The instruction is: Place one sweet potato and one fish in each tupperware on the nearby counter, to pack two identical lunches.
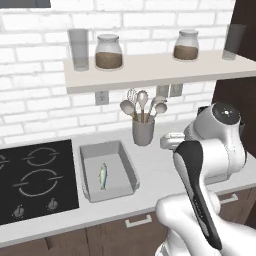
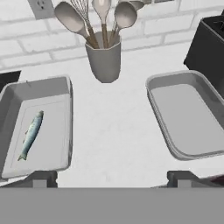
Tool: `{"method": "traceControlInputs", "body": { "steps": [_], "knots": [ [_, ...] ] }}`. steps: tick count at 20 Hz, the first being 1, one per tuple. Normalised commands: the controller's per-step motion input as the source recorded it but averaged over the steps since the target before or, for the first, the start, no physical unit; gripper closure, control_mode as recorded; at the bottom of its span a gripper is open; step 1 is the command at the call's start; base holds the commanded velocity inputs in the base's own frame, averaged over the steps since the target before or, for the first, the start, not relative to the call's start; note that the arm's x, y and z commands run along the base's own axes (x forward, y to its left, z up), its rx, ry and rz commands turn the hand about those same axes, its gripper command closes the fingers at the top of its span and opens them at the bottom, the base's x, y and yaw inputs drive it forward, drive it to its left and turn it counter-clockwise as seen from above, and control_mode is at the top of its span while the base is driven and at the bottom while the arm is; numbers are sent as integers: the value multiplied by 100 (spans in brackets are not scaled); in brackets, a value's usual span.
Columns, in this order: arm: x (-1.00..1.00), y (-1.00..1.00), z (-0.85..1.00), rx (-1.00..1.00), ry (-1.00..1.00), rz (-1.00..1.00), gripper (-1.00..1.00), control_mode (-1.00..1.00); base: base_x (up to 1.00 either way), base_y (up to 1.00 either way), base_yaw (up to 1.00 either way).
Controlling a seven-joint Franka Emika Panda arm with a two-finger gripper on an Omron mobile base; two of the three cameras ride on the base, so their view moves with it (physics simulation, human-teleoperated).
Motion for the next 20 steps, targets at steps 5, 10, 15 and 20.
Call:
{"method": "traceControlInputs", "body": {
  "steps": [5,10,15,20],
  "knots": [
    [0,0,0,0,0,0,-100,100,-100,-15,0],
    [0,0,0,0,0,0,-100,100,-100,-68,-4],
    [0,0,0,0,0,0,-100,100,-100,-100,-15],
    [0,0,0,0,0,0,-100,100,-75,-100,-14]
  ]
}}
